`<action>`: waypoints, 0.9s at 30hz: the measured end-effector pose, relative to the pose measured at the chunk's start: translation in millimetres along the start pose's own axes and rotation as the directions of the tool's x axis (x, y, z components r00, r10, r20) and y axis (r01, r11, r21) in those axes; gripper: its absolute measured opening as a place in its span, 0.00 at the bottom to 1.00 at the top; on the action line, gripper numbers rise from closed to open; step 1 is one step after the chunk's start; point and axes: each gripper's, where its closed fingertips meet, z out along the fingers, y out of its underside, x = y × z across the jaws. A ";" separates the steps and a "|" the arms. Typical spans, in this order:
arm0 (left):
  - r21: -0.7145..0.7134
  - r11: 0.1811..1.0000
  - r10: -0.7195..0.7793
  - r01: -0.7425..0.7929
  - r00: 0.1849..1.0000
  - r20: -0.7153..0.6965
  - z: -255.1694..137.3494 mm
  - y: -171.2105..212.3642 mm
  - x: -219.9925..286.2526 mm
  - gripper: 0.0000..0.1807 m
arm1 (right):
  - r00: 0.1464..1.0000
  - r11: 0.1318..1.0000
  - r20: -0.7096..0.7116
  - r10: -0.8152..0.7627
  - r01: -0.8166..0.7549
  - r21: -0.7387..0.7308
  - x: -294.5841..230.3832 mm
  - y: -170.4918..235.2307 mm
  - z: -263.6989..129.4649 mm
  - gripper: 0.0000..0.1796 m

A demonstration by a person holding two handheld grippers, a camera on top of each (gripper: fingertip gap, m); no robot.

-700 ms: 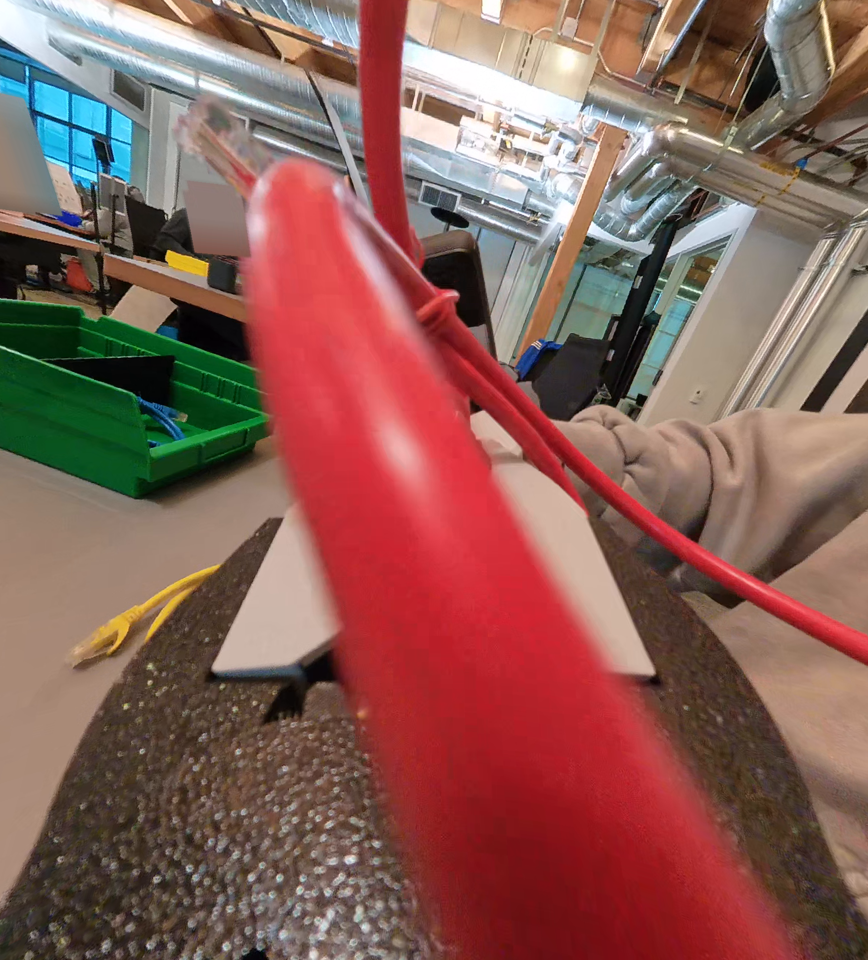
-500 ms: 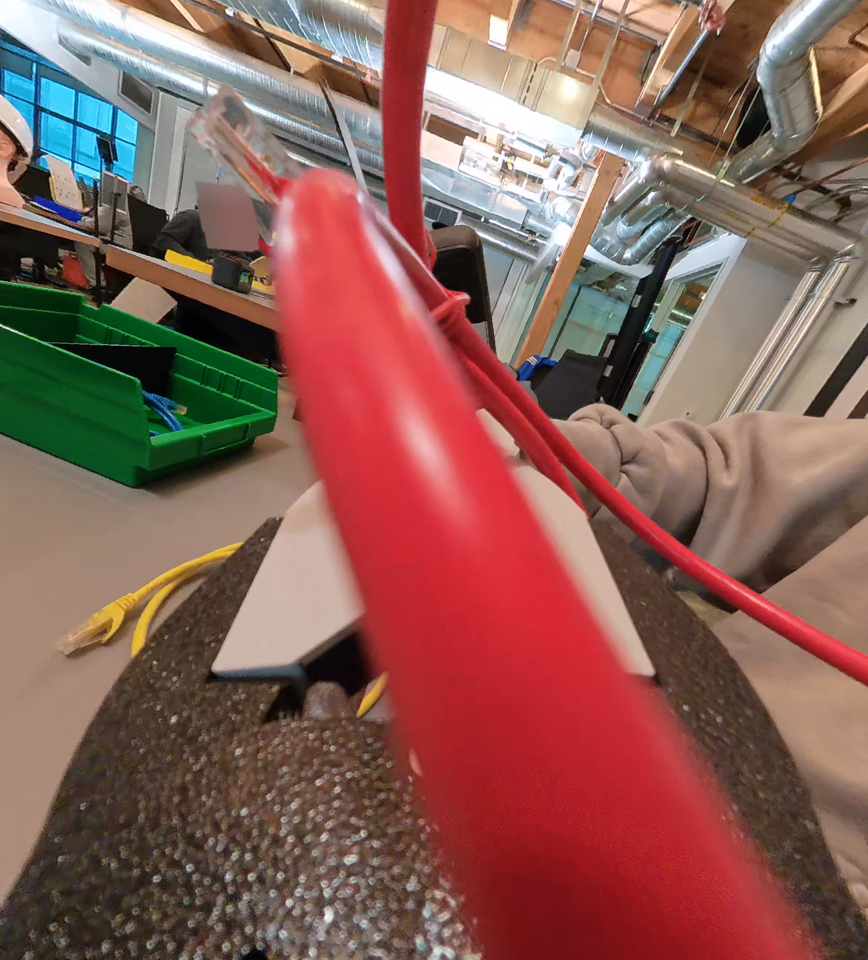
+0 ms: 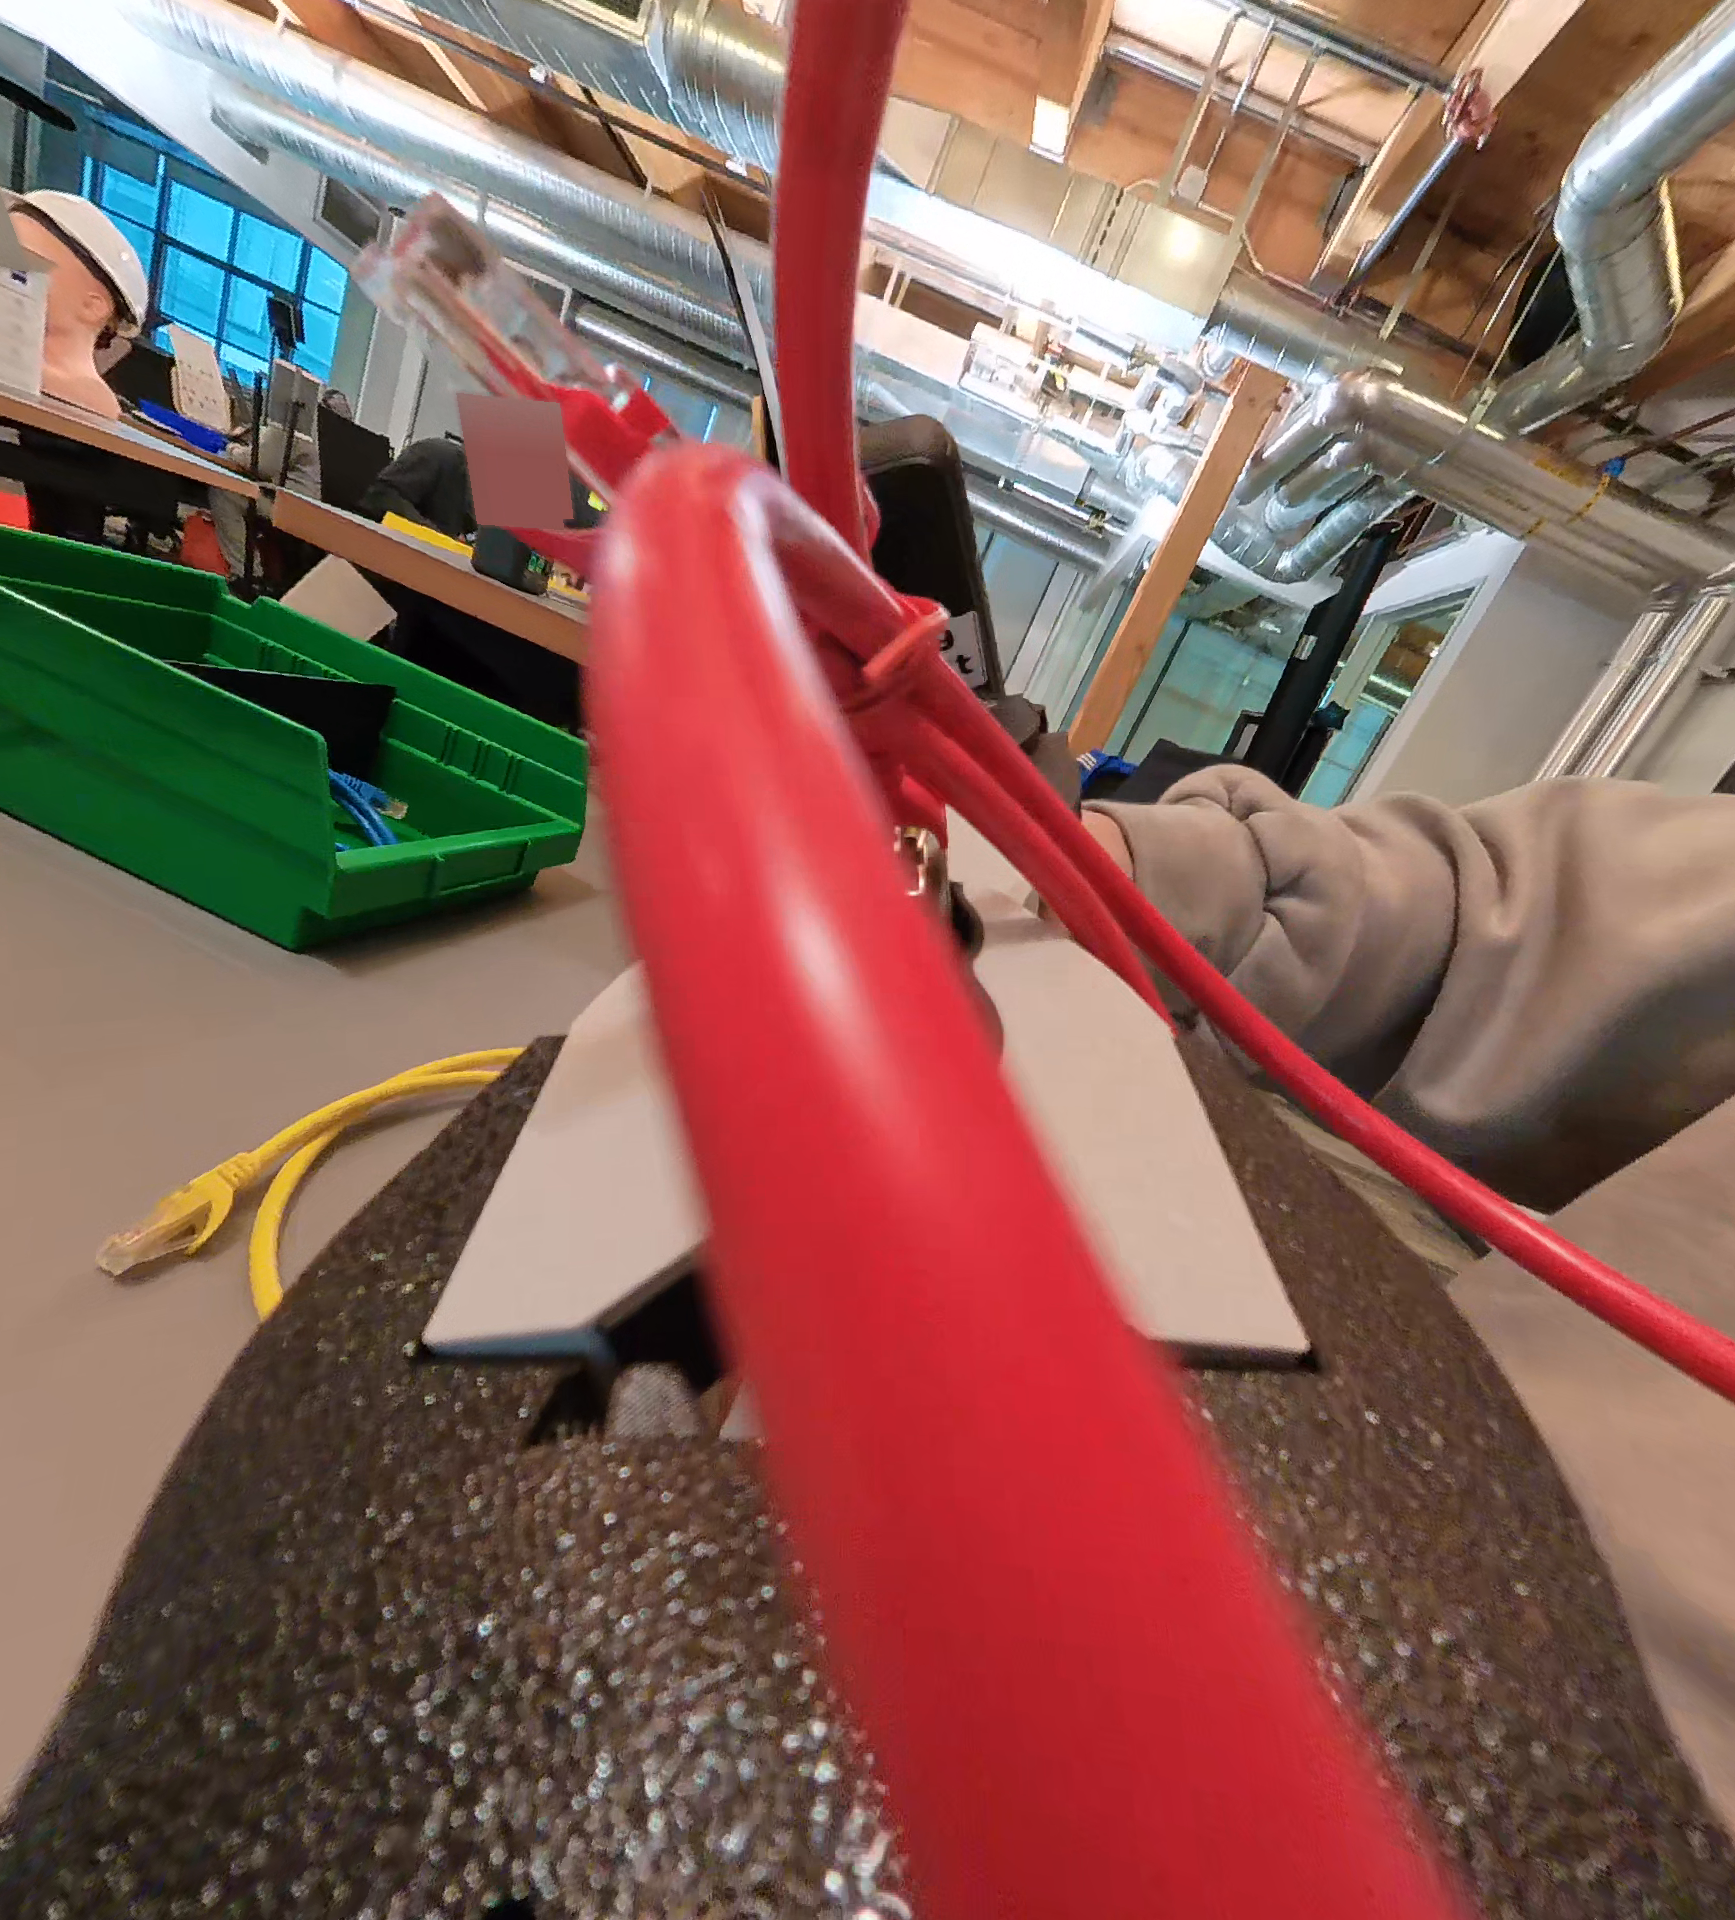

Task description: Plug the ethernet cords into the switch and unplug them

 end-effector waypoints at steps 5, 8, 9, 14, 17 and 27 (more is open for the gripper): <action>0.014 1.000 -0.007 0.007 1.000 0.016 -1.6 1.5 -0.7 0.14 | 1.000 0.998 -0.023 0.005 -0.007 -0.068 1.8 -0.5 -1.9 0.08; 0.026 1.000 -0.007 0.007 1.000 0.030 -3.7 -0.4 -0.9 0.14 | 1.000 0.995 -0.030 0.007 -0.010 -0.099 1.2 -2.8 -1.5 0.08; 0.033 0.999 -0.010 0.009 1.000 0.030 -4.5 -1.8 -0.3 0.14 | 1.000 0.995 -0.032 0.002 -0.005 -0.103 0.1 -4.2 -1.0 0.08; 0.107 0.989 -0.099 0.098 0.995 0.010 -9.3 -7.9 -3.4 0.14 | 0.999 0.990 -0.050 -0.012 0.005 -0.144 -0.5 -10.7 1.3 0.08; 0.137 0.982 -0.134 0.132 0.991 0.006 -11.7 -8.7 -5.7 0.14 | 0.998 0.985 -0.059 -0.022 0.011 -0.171 0.2 -13.4 1.6 0.08; 0.188 0.973 -0.136 0.135 0.991 -0.009 -9.9 -17.1 -5.5 0.14 | 0.987 0.936 -0.089 -0.132 0.094 -0.339 -1.4 -31.5 -10.7 0.08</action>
